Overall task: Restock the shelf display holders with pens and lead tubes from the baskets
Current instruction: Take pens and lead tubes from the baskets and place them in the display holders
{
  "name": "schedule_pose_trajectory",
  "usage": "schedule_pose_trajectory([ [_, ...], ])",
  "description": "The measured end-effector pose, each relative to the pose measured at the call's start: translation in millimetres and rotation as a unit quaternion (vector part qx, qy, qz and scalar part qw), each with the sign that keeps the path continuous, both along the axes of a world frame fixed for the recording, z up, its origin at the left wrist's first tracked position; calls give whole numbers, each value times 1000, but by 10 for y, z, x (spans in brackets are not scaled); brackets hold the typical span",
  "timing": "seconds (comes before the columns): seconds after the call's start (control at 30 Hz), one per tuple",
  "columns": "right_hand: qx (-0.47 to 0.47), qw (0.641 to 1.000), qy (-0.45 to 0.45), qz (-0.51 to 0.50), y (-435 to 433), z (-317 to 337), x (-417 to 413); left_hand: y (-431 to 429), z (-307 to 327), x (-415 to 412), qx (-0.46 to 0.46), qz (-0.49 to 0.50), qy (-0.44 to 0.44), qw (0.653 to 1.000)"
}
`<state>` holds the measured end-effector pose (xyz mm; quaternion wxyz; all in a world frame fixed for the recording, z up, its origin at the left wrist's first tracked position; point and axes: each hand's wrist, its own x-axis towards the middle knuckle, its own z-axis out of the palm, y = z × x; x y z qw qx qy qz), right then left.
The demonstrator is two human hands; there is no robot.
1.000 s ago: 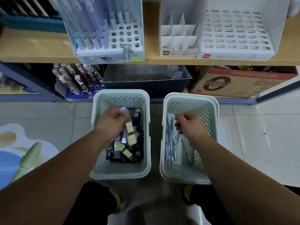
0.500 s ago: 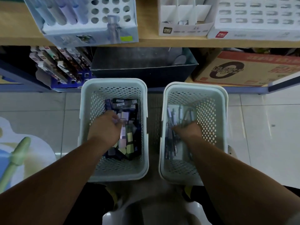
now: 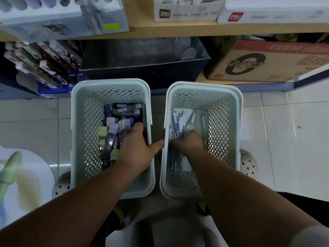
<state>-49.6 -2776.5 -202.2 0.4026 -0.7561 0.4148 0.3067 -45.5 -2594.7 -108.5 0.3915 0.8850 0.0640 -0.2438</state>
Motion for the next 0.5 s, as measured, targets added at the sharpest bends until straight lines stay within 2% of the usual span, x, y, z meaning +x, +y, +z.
schedule_pose_trajectory([
  [0.13,18,1000,-11,0,68,-29,1,13,51,-144,-40,-6,-14,999],
  [0.27,20,999,-33,5,99,-25,-2,21,-3,-182,-23,-32,-2,999],
  [0.5,55,996,-62,29,148,-2,13,14,-8,-160,-45,-46,24,998],
])
